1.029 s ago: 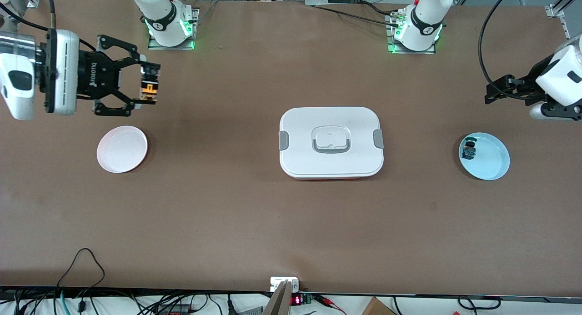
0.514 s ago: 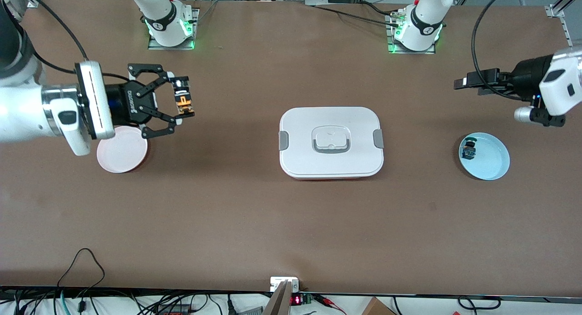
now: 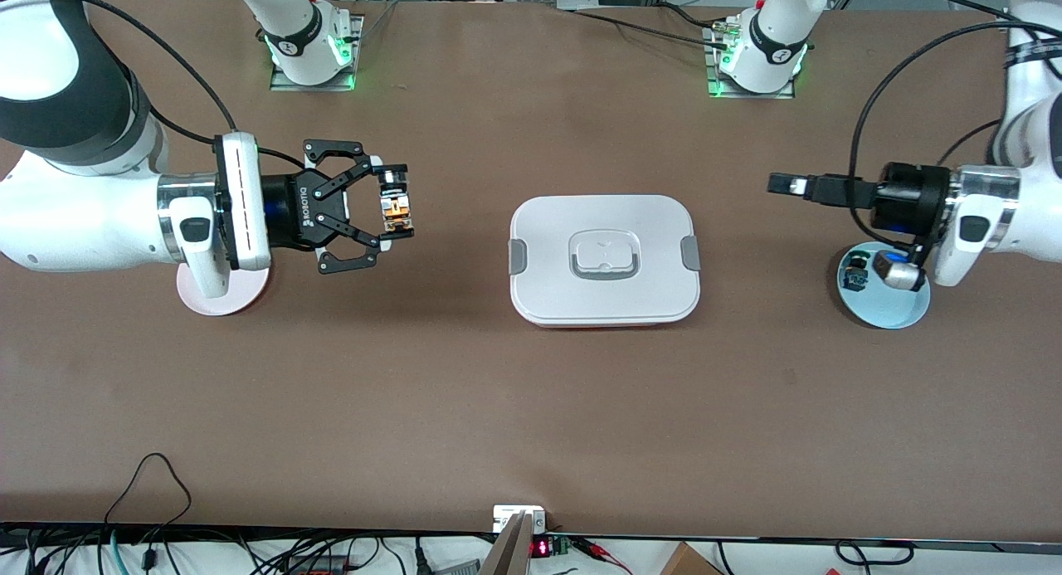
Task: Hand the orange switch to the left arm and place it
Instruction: 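Carry the switch toward the box while the left gripper reaches over, then grasp the orange switch with the left gripper beside the right gripper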
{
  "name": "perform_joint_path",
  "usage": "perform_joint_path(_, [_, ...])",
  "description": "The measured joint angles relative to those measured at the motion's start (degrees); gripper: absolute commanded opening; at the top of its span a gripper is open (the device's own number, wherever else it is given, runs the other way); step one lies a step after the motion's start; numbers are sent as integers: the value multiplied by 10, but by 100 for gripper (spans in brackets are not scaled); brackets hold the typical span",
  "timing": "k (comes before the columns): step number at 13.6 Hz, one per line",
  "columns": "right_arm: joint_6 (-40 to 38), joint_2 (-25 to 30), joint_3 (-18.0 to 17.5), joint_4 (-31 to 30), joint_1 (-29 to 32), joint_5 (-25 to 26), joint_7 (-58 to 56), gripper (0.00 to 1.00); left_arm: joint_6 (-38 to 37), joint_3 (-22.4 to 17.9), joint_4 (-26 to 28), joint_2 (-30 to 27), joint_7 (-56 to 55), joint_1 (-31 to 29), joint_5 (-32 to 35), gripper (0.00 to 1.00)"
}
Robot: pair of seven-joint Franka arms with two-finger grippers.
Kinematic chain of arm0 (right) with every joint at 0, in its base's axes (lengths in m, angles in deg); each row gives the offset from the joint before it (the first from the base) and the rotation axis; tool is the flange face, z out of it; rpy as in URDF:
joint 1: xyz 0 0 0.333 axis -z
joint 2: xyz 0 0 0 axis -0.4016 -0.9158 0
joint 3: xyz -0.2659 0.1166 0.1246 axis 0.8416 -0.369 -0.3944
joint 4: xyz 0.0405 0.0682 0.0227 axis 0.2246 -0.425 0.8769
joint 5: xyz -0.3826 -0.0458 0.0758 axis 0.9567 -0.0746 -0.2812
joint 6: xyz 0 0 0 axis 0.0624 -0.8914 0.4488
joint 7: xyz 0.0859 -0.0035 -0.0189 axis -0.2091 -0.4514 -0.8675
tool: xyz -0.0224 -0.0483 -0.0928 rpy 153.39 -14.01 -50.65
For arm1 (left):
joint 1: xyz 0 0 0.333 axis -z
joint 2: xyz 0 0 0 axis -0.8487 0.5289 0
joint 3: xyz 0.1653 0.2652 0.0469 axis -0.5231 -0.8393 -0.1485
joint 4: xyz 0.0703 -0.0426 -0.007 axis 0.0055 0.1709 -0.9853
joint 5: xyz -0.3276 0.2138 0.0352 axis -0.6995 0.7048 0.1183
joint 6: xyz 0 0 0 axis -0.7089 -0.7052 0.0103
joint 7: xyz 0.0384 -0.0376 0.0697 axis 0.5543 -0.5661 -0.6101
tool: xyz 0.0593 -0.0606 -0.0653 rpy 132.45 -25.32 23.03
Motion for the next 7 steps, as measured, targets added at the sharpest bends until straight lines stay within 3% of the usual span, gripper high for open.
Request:
perform_joint_path(4, [29, 7, 0, -5, -11, -19, -4, 0, 131, 77, 38, -13, -37, 2, -69, 100])
perform_joint_path(7, [65, 7, -1, -11, -42, -33, -4, 0, 251, 155, 40, -19, -78, 3, -82, 100])
